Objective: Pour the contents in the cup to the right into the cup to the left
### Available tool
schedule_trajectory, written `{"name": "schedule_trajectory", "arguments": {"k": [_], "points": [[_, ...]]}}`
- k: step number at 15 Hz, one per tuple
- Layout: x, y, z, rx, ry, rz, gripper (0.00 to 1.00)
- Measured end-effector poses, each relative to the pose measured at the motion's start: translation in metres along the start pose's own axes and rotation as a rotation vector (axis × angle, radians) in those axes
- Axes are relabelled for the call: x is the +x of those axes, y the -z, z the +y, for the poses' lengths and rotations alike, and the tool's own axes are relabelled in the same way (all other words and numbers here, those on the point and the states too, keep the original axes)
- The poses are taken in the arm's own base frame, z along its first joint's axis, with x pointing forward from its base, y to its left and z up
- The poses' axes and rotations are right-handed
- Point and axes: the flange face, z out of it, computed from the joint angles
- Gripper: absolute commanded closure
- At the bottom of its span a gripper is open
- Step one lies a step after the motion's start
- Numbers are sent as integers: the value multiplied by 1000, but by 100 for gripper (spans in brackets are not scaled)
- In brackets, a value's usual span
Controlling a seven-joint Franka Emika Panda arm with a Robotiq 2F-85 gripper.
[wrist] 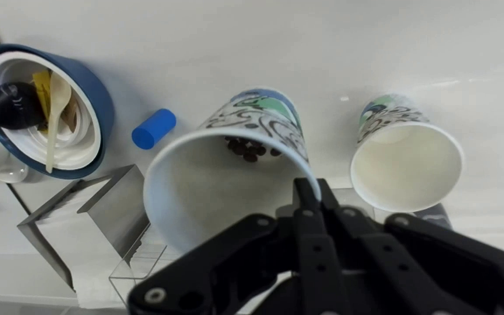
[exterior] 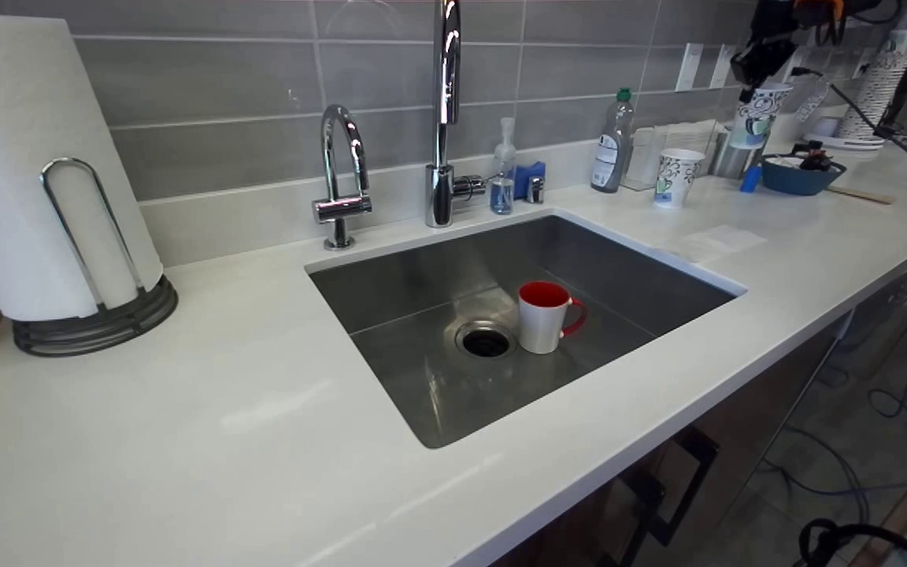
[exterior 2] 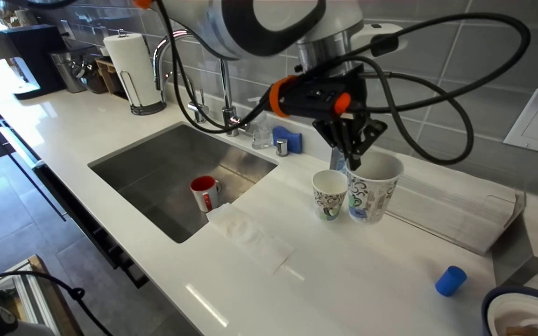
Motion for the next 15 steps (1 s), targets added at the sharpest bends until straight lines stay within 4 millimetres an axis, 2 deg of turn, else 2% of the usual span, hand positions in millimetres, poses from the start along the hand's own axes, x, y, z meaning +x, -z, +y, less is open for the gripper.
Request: {"name": "schedule_trajectory", "arguments": {"k": [3, 8, 11, 15], "points": [[-5, 19, -17, 62, -8, -55, 99], [-7, 31, -34, 248, -97, -127, 99], [-5, 39, -32, 386, -169, -139, 99], [1, 43, -12, 526, -264, -147, 99]]}}
